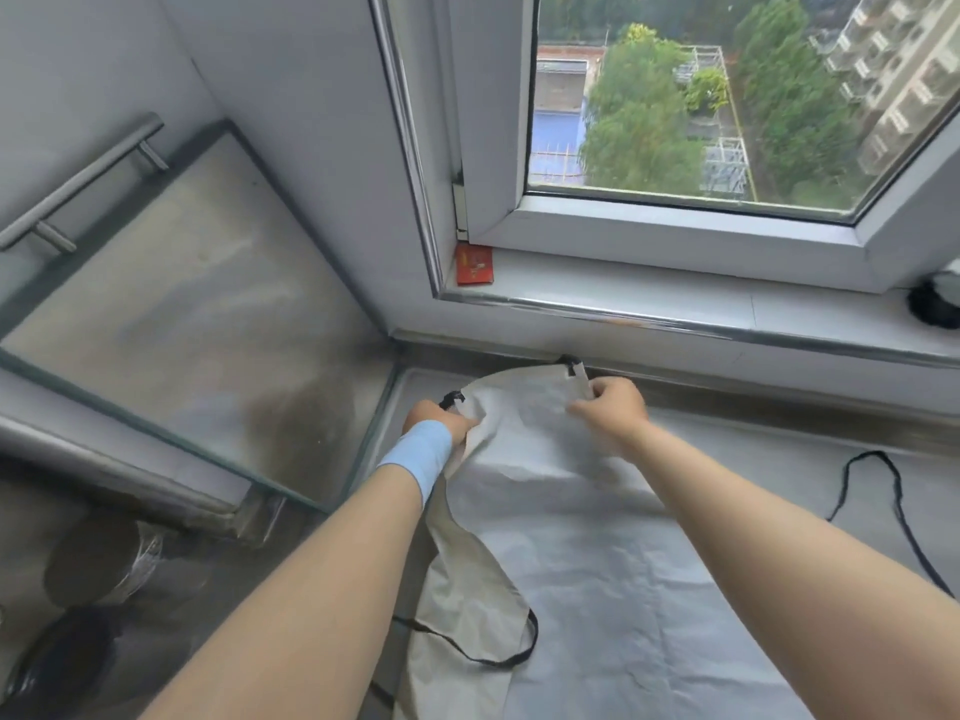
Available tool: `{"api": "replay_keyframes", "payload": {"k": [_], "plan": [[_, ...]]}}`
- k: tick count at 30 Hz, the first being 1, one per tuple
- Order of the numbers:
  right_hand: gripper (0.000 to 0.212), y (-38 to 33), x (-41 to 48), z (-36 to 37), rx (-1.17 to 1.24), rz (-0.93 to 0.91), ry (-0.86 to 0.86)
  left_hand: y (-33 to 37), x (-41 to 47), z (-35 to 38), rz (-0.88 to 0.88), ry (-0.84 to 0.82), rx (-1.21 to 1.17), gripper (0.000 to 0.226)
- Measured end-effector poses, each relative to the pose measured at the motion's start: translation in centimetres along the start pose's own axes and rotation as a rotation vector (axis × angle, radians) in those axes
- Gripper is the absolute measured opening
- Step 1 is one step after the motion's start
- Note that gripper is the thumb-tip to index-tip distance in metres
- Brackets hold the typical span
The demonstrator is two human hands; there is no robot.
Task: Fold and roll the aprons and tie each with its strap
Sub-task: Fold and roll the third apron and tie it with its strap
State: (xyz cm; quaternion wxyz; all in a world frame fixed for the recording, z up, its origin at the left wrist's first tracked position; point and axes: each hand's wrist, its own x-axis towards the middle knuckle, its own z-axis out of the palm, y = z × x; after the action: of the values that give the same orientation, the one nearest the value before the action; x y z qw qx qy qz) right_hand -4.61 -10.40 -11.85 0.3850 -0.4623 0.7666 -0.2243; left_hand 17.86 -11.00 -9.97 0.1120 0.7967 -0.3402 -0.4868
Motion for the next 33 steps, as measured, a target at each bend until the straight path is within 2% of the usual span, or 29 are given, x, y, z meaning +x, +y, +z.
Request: {"api": "replay_keyframes", "payload": {"k": [1, 3, 4, 5, 8, 10, 12, 15, 17, 18, 19, 21, 22, 24, 26, 28, 30, 32, 33], "plan": [[0.009, -0.2, 0.0, -0.3, -0.018, -0.065, 0.044, 0.2, -0.1, -0.1, -0.027, -0.037, -0.032, 0.063], [0.012, -0.6, -0.4, -1.4, -0.022, -0.177, 0.138, 0.9, -0.7, -0.5, 0.01, -0.042, -0.041, 0.039], [0.014, -0.8, -0.6, -2.1, -0.029, -0.227, 0.189, 1.5, -1.1, -0.9, 0.085, 0.022, -0.008, 0.02], [0.015, -1.1, -0.8, -3.0, -0.056, -0.275, 0.246, 2.2, -1.6, -1.4, 0.189, 0.109, 0.023, 0.013], [0.017, -2.0, -1.5, -6.0, -0.18, -0.287, 0.426, 4.8, -3.8, -2.7, 0.477, 0.38, 0.096, 0.02], [0.024, -3.1, -1.9, -7.6, -0.169, -0.213, 0.477, 6.7, -4.8, -2.8, 0.567, 0.424, 0.04, 0.025], [0.032, -4.3, -2.1, -9.1, -0.106, -0.163, 0.489, 8.4, -5.5, -2.1, 0.61, 0.341, -0.101, 0.022], [0.028, -5.5, -1.3, -11.3, -0.016, -0.18, 0.502, 10.0, -6.9, -1.3, 0.761, 0.374, -0.113, 0.025], [0.023, -5.9, -0.9, -12.1, 0.047, -0.231, 0.455, 10.2, -7.9, -0.4, 0.775, 0.316, -0.067, 0.052], [0.037, -5.8, -0.8, -12.3, 0.067, -0.256, 0.405, 9.9, -8.0, 0.2, 0.767, 0.251, -0.053, 0.07], [0.059, -5.6, -1.1, -12.1, 0.062, -0.287, 0.343, 9.3, -8.2, 0.7, 0.767, 0.197, -0.032, 0.081], [0.096, -4.4, -2.2, -10.6, 0.002, -0.357, 0.258, 7.4, -7.7, 2.0, 0.818, 0.141, 0.11, 0.078], [0.103, -3.5, -2.9, -9.3, -0.021, -0.389, 0.257, 6.4, -7.4, 2.7, 0.839, 0.125, 0.237, 0.067], [0.104, -1.3, -4.3, -6.7, -0.096, -0.453, 0.349, 4.0, -6.7, 4.4, 0.822, 0.05, 0.522, 0.048], [0.095, 1.2, -5.7, -4.0, -0.206, -0.478, 0.434, 1.4, -6.1, 6.5, 0.763, -0.08, 0.767, 0.047], [0.077, 4.0, -6.7, -1.3, -0.334, -0.584, 0.351, -1.3, -5.5, 8.1, 0.664, -0.187, 0.98, 0.058], [0.06, 6.4, -7.6, 1.2, -0.514, -0.698, 0.098, -3.6, -4.9, 8.8, 0.605, -0.216, 1.094, 0.07], [0.065, 8.2, -8.1, 2.6, -0.713, -0.626, -0.206, -5.3, -4.8, 9.0, 0.615, -0.22, 1.115, 0.078], [0.069, 8.7, -8.0, 2.8, -0.794, -0.548, -0.296, -5.6, -4.8, 8.9, 0.639, -0.211, 1.101, 0.078]]}}
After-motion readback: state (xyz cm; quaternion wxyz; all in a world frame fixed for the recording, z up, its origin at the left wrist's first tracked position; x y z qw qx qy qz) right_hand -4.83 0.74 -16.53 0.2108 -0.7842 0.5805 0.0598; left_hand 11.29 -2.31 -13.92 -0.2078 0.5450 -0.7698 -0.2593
